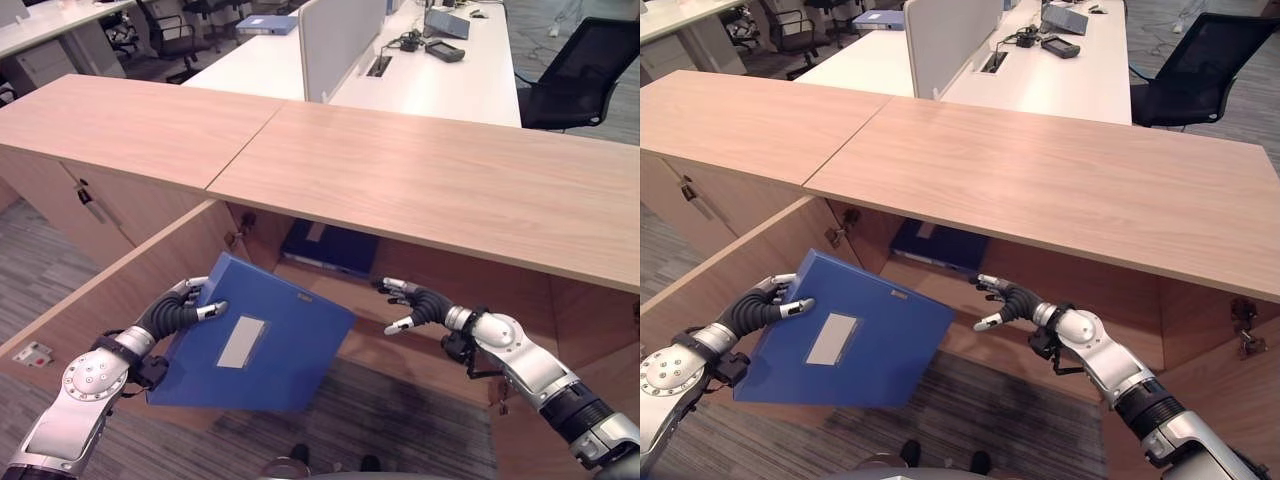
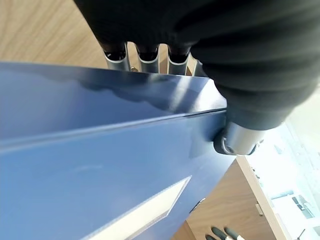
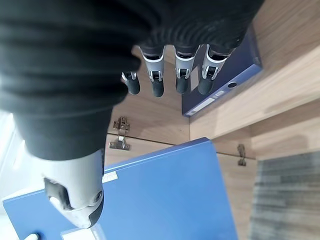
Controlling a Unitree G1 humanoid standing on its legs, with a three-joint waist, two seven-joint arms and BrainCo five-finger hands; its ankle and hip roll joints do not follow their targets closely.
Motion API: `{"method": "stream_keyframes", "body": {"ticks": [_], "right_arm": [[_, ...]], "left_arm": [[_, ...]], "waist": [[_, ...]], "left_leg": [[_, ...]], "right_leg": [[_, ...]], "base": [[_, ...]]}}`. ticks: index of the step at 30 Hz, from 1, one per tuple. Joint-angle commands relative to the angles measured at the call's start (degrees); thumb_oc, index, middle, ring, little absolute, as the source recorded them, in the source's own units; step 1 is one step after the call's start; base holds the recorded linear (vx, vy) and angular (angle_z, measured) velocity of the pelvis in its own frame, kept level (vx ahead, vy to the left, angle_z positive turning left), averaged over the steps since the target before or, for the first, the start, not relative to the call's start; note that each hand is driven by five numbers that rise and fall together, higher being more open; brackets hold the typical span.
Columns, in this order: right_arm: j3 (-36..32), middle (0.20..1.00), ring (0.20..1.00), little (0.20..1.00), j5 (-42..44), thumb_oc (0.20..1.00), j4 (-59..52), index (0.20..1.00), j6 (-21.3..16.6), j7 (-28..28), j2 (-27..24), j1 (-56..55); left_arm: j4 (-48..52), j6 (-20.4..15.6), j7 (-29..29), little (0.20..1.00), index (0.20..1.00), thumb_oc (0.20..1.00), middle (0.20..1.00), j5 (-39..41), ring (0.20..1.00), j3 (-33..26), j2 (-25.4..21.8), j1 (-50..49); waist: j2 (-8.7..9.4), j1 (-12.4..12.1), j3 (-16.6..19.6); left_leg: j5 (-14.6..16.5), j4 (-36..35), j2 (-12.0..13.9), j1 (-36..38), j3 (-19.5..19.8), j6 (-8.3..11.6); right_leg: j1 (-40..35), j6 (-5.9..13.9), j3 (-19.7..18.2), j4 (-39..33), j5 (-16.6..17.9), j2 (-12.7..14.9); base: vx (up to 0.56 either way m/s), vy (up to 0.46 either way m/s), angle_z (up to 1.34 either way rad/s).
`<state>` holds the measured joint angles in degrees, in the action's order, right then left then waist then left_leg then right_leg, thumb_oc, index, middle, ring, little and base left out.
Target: Put the empty folder in the office cabinet
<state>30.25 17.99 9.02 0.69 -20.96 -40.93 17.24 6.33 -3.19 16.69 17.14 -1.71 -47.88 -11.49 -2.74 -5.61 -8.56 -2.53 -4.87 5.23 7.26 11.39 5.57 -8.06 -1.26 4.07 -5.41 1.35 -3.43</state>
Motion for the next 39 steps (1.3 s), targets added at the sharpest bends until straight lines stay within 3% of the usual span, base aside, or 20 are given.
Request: {"method": "stream_keyframes", "body": {"ticks": [1,12,20,25,31,39], "right_arm": [[1.56,1.0,1.0,1.0,0.0,1.0,-1.08,1.0,-2.66,0.09,2.08,3.66],[-0.32,1.0,1.0,1.0,0.41,1.0,-5.54,1.0,-3.54,1.62,2.95,5.98],[2.8,1.0,1.0,1.0,-0.51,1.0,-3.86,1.0,-3.28,0.82,5.46,7.97],[7.17,1.0,1.0,1.0,-2.68,1.0,2.24,1.0,-2.9,0.58,9.87,9.72],[9.08,1.0,1.0,1.0,-3.4,1.0,5.1,1.0,-3.38,2.05,13.87,12.12],[13.4,1.0,1.0,1.0,-4.68,1.0,7.98,1.0,-4.54,2.54,16.27,16.08]], "left_arm": [[1.19,-4.82,-0.23,0.2,0.2,0.2,0.2,2.89,0.2,-0.34,-3.58,2.96],[0.35,-4.87,-0.65,0.2,0.2,0.2,0.2,1.35,0.2,-0.57,-3.88,3.51],[1.04,-4.86,-0.26,0.2,0.2,0.2,0.2,4.05,0.2,-0.07,-2.67,5.15],[2.33,-4.7,0.09,0.2,0.2,0.2,0.2,5.99,0.2,0.8,-2.36,6.82],[5.09,-4.9,0.75,0.2,0.2,0.2,0.2,7.8,0.2,3.7,-2.32,9.0],[11.27,-6.06,2.64,0.2,0.2,0.2,0.2,12.52,0.2,10.63,-6.59,16.31]], "waist": [[3.69,0.13,2.88],[3.69,0.08,3.31],[3.78,-0.02,3.44],[3.76,-0.42,3.49],[3.82,-0.68,3.62],[4.17,-0.77,3.81]], "left_leg": [[1.07,1.36,-0.51,-2.25,0.03,-0.13],[1.25,1.38,-0.62,-2.14,0.0,-0.2],[1.22,1.42,-0.69,-2.3,0.22,-0.27],[1.18,1.51,-0.78,-2.45,0.5,-0.33],[1.19,1.38,-0.86,-2.41,0.43,-0.42],[0.93,1.35,-1.06,-2.46,0.61,-0.44]], "right_leg": [[-1.9,2.98,1.31,0.41,-5.33,1.84],[-1.97,2.93,1.25,0.41,-5.33,1.97],[-1.95,2.82,1.32,0.41,-5.33,2.04],[-2.0,2.69,1.42,0.41,-5.42,2.01],[-2.07,2.66,1.53,0.41,-5.34,1.94],[-2.05,2.84,1.63,0.41,-5.18,2.09]], "base": [[0.0,0.0,0.0],[0.0,0.0,0.0],[0.0,0.0,0.0],[0.0,-0.002,0.01],[0.01,-0.005,0.0],[0.0,-0.001,0.01]]}}
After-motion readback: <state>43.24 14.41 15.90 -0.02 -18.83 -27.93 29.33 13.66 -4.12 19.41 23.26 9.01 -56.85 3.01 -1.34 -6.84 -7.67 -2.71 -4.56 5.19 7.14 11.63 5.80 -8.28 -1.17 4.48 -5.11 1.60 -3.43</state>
